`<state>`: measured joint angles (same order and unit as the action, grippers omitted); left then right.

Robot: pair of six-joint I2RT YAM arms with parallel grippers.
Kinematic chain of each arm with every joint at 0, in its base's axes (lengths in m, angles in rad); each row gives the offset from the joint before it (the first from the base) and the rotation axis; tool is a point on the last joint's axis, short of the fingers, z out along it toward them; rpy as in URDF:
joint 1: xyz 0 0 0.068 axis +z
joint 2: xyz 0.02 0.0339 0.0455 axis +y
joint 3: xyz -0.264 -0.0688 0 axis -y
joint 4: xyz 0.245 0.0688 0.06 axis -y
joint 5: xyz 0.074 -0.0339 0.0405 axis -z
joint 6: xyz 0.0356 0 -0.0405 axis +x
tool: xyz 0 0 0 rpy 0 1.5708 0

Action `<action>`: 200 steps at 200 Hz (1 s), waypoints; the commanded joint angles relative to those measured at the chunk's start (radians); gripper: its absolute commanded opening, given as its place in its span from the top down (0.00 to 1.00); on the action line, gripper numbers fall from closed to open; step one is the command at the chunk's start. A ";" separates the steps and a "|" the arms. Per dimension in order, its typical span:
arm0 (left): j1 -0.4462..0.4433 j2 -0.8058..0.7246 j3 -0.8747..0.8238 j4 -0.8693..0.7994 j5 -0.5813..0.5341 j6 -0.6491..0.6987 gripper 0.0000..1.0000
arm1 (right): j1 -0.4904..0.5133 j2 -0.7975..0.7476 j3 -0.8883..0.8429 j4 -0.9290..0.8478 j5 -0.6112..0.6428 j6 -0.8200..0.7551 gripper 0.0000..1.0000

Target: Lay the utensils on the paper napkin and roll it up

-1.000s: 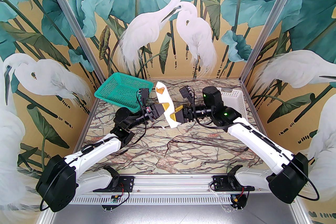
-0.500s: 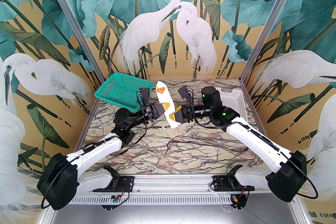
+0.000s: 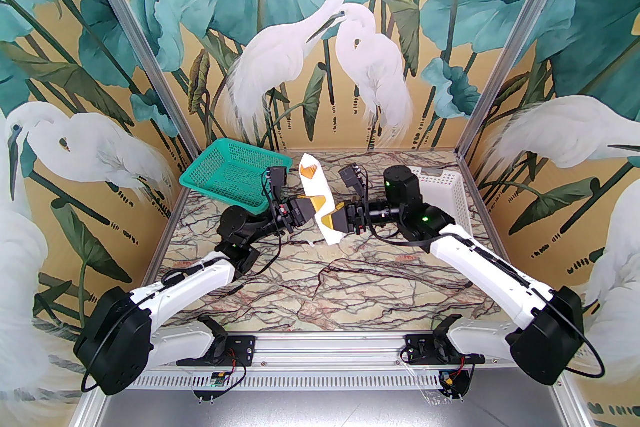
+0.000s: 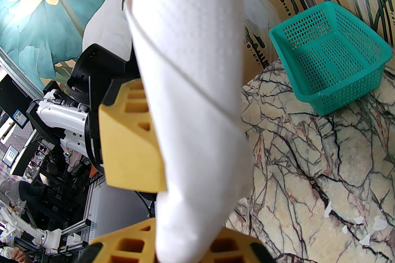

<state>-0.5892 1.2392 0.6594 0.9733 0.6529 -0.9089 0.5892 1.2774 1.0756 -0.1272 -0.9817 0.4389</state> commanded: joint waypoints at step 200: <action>-0.007 -0.035 0.044 -0.037 0.108 0.029 0.20 | 0.031 -0.007 0.015 0.002 -0.037 -0.060 1.00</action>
<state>-0.5716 1.1759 0.6582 0.8406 0.7010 -0.8509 0.6064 1.2491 1.0748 -0.1513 -1.0115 0.3954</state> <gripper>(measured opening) 0.810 0.141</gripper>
